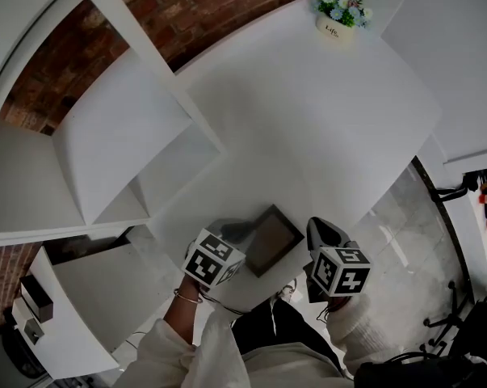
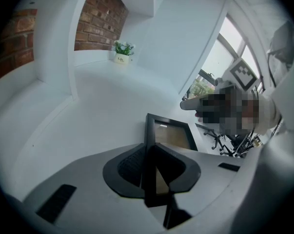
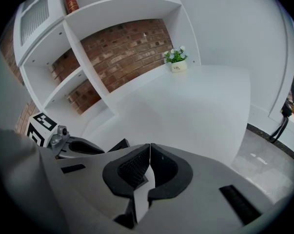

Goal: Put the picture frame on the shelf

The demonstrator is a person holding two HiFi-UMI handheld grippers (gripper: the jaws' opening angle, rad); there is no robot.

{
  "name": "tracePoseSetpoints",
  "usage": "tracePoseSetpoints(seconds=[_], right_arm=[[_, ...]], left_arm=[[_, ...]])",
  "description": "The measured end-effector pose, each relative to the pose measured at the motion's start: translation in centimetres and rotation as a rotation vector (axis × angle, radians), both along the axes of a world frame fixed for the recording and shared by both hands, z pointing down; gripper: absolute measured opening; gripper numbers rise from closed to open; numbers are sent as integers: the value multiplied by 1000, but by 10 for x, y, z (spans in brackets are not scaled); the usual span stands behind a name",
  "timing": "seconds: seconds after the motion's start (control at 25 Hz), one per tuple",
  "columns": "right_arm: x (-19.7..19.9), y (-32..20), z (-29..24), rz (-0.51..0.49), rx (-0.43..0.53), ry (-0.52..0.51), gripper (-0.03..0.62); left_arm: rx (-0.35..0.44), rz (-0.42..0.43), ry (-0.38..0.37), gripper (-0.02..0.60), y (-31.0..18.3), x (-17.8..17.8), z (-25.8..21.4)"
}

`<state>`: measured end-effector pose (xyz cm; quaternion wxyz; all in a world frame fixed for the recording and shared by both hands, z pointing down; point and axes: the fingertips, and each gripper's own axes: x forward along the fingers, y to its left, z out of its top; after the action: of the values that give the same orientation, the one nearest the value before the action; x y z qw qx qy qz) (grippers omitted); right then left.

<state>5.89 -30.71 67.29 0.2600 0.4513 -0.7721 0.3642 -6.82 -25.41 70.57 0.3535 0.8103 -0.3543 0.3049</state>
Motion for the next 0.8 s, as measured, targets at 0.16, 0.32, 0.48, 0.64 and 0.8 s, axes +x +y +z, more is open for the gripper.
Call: tracePoseSetpoints(seconds=[0.16,0.32,0.48,0.64,0.8], right_arm=[[10,5,-7,23,18,4,25],[17,7,-16,33,36,10,25],[23,11,-28,48,60,14,25],[33,9,-47,78,101,21,25],[42,2,-71,113,152,27,25]], left_arm=[[42,-46,-9,64,-2,3,-8],[84,-84,-16,64,-9,4,-18],[132,-117,2,64,-13,7,-34],[180,-156,21,64,-17,11,-54],[237,-206,52,64,-26,14,-85]])
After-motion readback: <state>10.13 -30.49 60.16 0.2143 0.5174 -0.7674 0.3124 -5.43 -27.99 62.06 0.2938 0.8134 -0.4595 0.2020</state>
